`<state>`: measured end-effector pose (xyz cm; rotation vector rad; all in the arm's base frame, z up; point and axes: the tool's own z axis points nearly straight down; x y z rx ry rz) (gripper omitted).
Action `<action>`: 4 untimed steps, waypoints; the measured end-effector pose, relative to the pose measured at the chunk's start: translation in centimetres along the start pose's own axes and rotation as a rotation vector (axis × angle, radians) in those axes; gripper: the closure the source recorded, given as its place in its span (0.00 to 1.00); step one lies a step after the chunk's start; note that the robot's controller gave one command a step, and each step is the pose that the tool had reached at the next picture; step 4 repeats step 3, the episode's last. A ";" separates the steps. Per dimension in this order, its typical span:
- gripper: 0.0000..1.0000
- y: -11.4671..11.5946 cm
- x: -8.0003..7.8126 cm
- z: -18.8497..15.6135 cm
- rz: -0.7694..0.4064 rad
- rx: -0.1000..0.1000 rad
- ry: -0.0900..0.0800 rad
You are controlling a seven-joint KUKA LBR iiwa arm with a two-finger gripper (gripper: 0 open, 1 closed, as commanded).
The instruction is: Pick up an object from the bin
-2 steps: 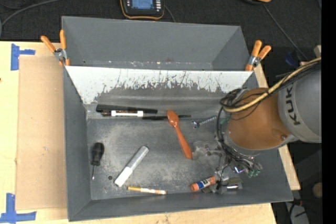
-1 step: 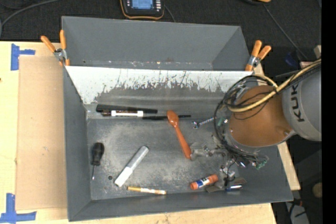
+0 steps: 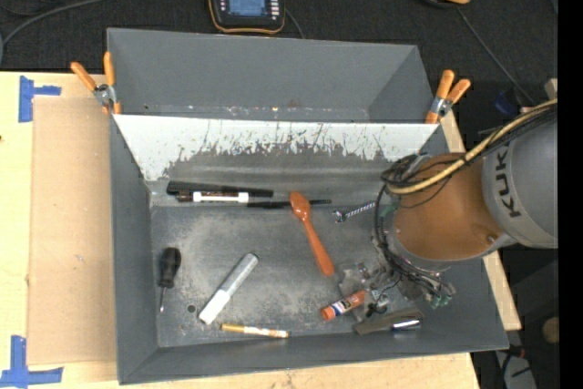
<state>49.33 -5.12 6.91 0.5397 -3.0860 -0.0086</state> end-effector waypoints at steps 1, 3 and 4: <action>1.00 0.0 0.0 0.0 0.000 0.000 0.000; 1.00 0.1 0.0 -4.5 0.001 0.000 -0.001; 1.00 0.1 0.0 -4.5 0.001 0.000 -0.001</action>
Offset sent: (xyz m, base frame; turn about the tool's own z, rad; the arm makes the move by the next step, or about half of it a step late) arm 0.0002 0.0001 0.0487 -0.0003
